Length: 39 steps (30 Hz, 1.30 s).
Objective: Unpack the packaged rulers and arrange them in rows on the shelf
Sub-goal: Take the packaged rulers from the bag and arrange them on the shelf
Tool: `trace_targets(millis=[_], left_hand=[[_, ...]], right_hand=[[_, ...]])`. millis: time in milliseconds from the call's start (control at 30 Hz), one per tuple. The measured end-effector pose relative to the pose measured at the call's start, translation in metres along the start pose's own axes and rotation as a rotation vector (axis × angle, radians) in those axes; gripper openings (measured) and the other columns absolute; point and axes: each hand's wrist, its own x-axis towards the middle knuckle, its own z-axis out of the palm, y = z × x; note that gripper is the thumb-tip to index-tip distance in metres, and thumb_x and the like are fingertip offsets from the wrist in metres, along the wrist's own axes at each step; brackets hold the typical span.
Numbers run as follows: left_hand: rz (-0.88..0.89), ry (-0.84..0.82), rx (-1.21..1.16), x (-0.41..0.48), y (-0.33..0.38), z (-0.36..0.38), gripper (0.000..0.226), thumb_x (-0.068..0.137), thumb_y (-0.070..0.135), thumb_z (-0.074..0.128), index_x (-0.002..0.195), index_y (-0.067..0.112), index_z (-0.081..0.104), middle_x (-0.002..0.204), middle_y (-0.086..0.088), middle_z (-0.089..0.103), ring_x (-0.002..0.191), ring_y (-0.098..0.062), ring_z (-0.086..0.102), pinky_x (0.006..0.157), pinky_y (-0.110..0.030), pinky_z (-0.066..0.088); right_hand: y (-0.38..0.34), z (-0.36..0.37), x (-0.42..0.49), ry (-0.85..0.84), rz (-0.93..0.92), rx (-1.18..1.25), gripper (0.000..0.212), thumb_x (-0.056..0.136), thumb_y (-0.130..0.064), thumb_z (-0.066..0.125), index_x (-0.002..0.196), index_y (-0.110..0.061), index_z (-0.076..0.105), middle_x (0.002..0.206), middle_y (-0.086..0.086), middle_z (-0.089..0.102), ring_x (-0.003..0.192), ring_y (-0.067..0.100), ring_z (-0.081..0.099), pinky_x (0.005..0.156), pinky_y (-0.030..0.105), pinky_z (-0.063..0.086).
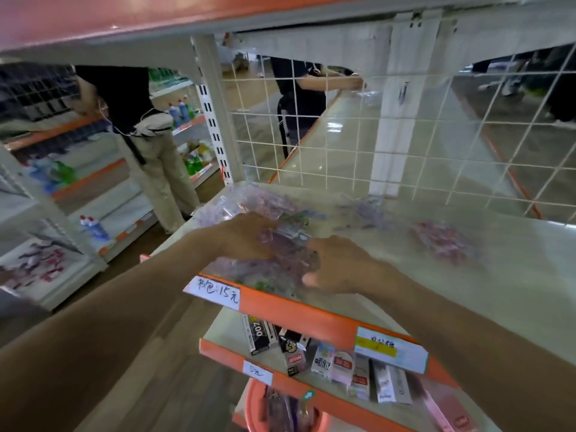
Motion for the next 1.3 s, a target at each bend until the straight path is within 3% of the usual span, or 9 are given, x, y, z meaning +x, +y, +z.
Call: trace_targets(millis=[133, 233, 333, 500, 633, 833, 1033, 1167, 1300], left_hand=[[0.000, 0.088, -0.248, -0.008, -0.015, 0.000, 0.059, 0.091, 0.024, 0.062, 0.145, 0.018, 0.037, 0.152, -0.001, 0.034, 0.133, -0.018, 0.041, 0.096, -0.021, 0.037], [-0.042, 0.247, -0.324, -0.006, -0.030, -0.004, 0.045, 0.092, 0.022, 0.061, 0.135, 0.021, 0.050, 0.143, 0.003, 0.044, 0.124, -0.018, 0.050, 0.088, -0.017, 0.037], [-0.173, 0.329, -0.366, -0.005, -0.047, -0.005, 0.039, 0.092, 0.023, 0.059, 0.130, 0.016, 0.055, 0.140, -0.005, 0.050, 0.124, -0.024, 0.050, 0.097, -0.028, 0.041], [-0.355, 0.292, -0.410, -0.008, -0.053, 0.002, 0.050, 0.091, 0.038, 0.060, 0.133, 0.011, 0.052, 0.129, -0.012, 0.056, 0.109, -0.025, 0.057, 0.089, -0.026, 0.042], [-0.400, 0.351, -0.396, -0.012, -0.056, 0.000, 0.052, 0.090, 0.035, 0.061, 0.134, 0.010, 0.050, 0.134, -0.012, 0.051, 0.118, -0.027, 0.051, 0.090, -0.029, 0.040], [-0.511, 0.252, -0.380, -0.016, -0.062, 0.000, 0.055, 0.091, 0.042, 0.055, 0.135, 0.010, 0.046, 0.124, -0.011, 0.054, 0.105, -0.029, 0.057, 0.076, -0.031, 0.046], [-0.439, 0.420, -0.262, -0.009, -0.047, -0.005, 0.037, 0.092, 0.037, 0.052, 0.116, 0.011, 0.061, 0.117, -0.008, 0.061, 0.099, -0.027, 0.060, 0.080, -0.035, 0.052], [-0.414, 0.468, -0.369, 0.000, -0.029, -0.011, 0.026, 0.088, 0.025, 0.053, 0.098, 0.008, 0.069, 0.096, -0.008, 0.066, 0.081, -0.025, 0.063, 0.068, -0.033, 0.051], [-0.419, 0.405, -0.702, 0.002, -0.025, -0.014, 0.021, 0.088, 0.017, 0.055, 0.089, 0.000, 0.068, 0.071, -0.008, 0.061, 0.061, -0.020, 0.057, 0.059, -0.028, 0.050]], right_hand=[[-0.004, -0.013, 0.002, 0.084, 0.002, 0.118, 0.042, 0.086, -0.028, 0.059, 0.125, -0.016, 0.055, 0.126, 0.008, 0.057, 0.114, 0.027, 0.055, 0.088, 0.030, 0.045], [-0.006, -0.017, 0.010, 0.228, 0.049, 0.105, 0.027, 0.090, -0.026, 0.052, 0.111, -0.014, 0.064, 0.114, 0.009, 0.063, 0.107, 0.029, 0.059, 0.086, 0.034, 0.049], [-0.016, -0.017, 0.027, 0.306, 0.035, 0.082, 0.028, 0.089, -0.031, 0.052, 0.109, -0.015, 0.064, 0.112, 0.010, 0.060, 0.106, 0.032, 0.057, 0.085, 0.037, 0.049], [-0.038, -0.011, 0.046, 0.215, 0.016, -0.024, 0.019, 0.088, -0.029, 0.054, 0.087, -0.010, 0.059, 0.100, 0.015, 0.062, 0.097, 0.031, 0.060, 0.065, 0.025, 0.035], [-0.037, -0.017, 0.046, 0.089, 0.013, -0.026, 0.040, 0.082, -0.032, 0.062, 0.057, -0.016, 0.035, 0.058, 0.002, 0.039, 0.057, 0.019, 0.043, 0.044, 0.026, 0.023], [-0.023, -0.037, 0.032, -0.035, 0.054, 0.262, 0.026, 0.078, -0.025, 0.068, 0.058, -0.017, 0.054, 0.057, 0.002, 0.051, 0.053, 0.016, 0.045, 0.048, 0.022, 0.032], [-0.011, -0.063, 0.015, -0.055, 0.041, 0.326, 0.019, 0.087, -0.017, 0.057, 0.070, -0.011, 0.063, 0.062, 0.004, 0.055, 0.054, 0.014, 0.049, 0.047, 0.020, 0.039], [-0.006, -0.098, -0.002, 0.105, 0.030, 0.348, 0.020, 0.086, -0.010, 0.053, 0.082, 0.003, 0.066, 0.066, 0.011, 0.055, 0.054, 0.018, 0.046, 0.048, 0.024, 0.039], [-0.003, -0.127, -0.027, 0.266, 0.002, 0.406, 0.018, 0.088, -0.009, 0.051, 0.087, -0.007, 0.069, 0.066, 0.006, 0.056, 0.058, 0.019, 0.047, 0.056, 0.028, 0.040]])
